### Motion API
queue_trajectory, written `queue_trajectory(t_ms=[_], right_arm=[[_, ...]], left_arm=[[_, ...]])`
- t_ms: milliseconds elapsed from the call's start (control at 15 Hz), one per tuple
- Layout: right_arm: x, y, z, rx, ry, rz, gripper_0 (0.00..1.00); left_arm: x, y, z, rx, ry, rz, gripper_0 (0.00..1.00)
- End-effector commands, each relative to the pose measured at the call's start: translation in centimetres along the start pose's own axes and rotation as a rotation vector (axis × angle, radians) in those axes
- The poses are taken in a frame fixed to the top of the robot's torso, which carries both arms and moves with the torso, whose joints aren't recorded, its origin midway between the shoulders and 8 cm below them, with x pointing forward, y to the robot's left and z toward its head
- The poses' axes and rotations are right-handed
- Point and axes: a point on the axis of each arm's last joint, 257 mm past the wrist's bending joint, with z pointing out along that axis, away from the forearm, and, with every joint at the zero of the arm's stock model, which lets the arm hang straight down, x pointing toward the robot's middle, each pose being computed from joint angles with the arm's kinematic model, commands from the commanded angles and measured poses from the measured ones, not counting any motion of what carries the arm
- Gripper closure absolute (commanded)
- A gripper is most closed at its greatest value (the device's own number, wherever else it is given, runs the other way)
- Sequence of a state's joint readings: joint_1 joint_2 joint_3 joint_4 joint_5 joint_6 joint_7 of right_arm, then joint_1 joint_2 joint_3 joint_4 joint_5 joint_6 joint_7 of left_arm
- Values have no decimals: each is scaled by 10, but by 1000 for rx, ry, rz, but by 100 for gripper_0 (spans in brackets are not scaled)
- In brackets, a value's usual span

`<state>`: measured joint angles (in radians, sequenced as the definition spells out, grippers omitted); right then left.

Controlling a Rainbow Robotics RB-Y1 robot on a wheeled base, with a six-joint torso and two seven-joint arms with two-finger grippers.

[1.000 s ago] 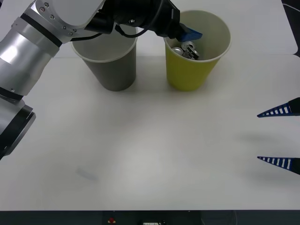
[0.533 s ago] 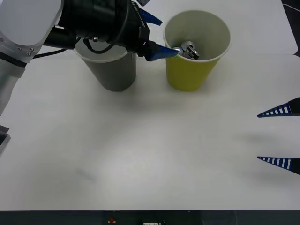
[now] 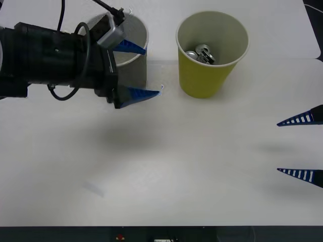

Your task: Put the can into the green bin and the plastic bottle into the gray bin

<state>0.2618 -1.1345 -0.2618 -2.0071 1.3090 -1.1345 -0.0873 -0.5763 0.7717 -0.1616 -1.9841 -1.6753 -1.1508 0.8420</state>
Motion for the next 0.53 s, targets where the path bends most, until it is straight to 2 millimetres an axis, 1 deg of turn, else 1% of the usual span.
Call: queue_trajectory(t_ms=[67,133,200,333,400,533], right_arm=[[0,0,0,0,0,0,0],[0,0,0,0,0,0,0],[0,0,0,0,0,0,0],[0,0,0,0,0,0,0],[0,0,0,0,0,0,0],[0,0,0,0,0,0,0]], left_arm=[[21,-25,-25,30,21,48,0],[27,-31,-33,49,30,58,0],[35,-39,-47,70,51,80,0],[48,-56,-67,107,67,110,0],[53,-61,-73,115,67,114,0],[71,-77,-89,146,66,126,0]])
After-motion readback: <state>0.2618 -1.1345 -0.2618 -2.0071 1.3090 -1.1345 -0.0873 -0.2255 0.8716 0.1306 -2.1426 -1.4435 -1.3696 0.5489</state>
